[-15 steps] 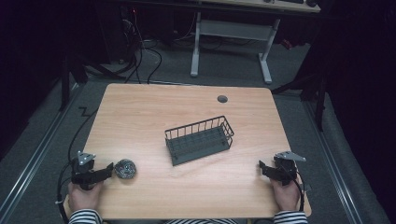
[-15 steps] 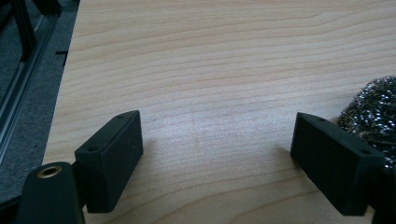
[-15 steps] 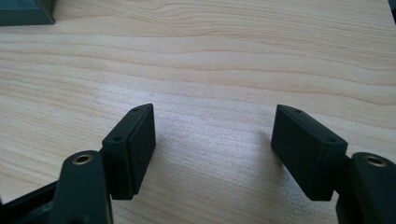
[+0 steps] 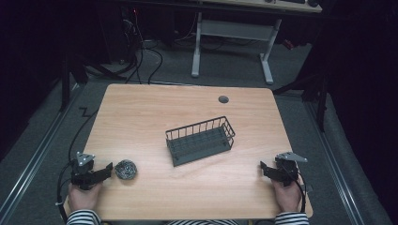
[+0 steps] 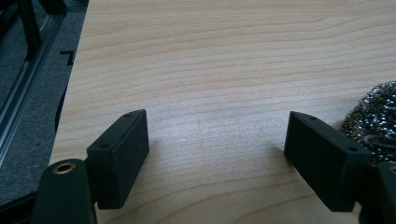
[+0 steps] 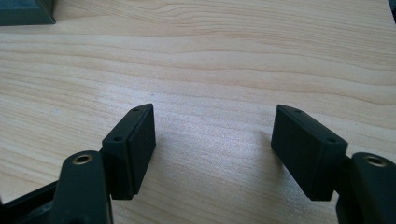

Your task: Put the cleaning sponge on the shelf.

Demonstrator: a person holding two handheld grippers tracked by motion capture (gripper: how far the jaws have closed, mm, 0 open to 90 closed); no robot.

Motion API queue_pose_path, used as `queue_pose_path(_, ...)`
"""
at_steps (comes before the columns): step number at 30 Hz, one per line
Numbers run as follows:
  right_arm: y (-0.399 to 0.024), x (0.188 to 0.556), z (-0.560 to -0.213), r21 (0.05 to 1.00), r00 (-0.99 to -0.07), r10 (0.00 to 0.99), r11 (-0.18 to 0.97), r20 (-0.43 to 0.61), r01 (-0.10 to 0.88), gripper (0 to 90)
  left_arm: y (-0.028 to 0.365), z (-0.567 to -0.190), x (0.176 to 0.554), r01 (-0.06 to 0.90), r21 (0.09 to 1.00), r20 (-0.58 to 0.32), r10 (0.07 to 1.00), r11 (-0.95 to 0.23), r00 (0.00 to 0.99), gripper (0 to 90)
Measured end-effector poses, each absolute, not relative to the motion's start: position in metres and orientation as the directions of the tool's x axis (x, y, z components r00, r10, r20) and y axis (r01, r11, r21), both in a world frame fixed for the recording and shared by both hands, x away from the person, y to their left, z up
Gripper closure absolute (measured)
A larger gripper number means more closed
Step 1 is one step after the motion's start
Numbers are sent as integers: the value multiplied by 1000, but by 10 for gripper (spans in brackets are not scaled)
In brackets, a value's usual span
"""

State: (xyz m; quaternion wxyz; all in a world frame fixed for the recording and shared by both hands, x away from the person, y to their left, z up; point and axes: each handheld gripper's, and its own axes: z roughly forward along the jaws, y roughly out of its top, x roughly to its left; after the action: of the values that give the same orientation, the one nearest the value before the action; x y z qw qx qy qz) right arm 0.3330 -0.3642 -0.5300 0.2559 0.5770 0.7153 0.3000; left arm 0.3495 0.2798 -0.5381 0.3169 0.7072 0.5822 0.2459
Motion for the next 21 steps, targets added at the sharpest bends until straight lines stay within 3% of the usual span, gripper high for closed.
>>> queue_pose_path(21,-364,333,-530,724,-201,979,152,-19,672,308,295,-530,335,646,763,-153,964,-24,216,302)
